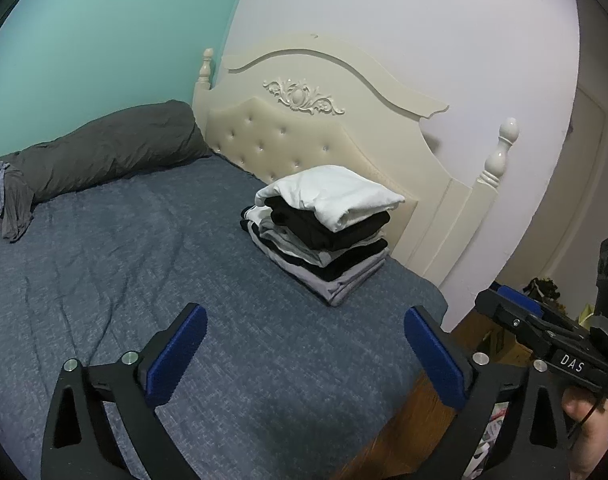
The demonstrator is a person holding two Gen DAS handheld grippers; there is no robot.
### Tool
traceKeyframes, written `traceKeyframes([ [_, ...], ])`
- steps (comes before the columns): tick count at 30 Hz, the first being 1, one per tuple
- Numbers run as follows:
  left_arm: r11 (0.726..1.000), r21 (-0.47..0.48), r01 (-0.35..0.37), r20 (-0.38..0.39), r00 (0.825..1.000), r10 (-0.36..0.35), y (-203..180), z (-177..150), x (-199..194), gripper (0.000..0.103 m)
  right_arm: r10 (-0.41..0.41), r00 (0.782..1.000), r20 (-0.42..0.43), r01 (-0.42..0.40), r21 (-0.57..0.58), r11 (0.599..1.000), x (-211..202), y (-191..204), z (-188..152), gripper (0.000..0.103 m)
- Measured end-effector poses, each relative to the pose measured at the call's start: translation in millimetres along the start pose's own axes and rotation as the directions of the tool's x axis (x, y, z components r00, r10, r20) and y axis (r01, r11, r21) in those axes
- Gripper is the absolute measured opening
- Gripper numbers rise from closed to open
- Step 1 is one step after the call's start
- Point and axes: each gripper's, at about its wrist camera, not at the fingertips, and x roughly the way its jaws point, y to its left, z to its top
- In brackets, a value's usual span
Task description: Fold clothes
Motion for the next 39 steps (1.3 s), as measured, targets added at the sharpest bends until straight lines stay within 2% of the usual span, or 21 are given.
traceKeyframes([
  [8, 1.000, 0.007, -0.011, -0.002, 1.000, 0.011, -7, -5, -8, 0.103, -0.016, 1.000, 0.008, 0.016, 0.004, 1.000, -15, -1, -4, 0.087],
  [13, 1.000, 0.001, -0.013, -0.008, 1.000, 0.013, -8, -8, -13, 0.102, -0.020, 1.000, 0.009, 0.020, 0.002, 1.000, -23, 0, -7, 0.097],
  [39, 0.999, 0.032, -0.022, -0.003, 1.000, 0.022, -21, -22, -36, 0.103, -0.035, 0.999, 0.024, 0.034, 0.009, 0.999, -53, -1, -26, 0.101],
])
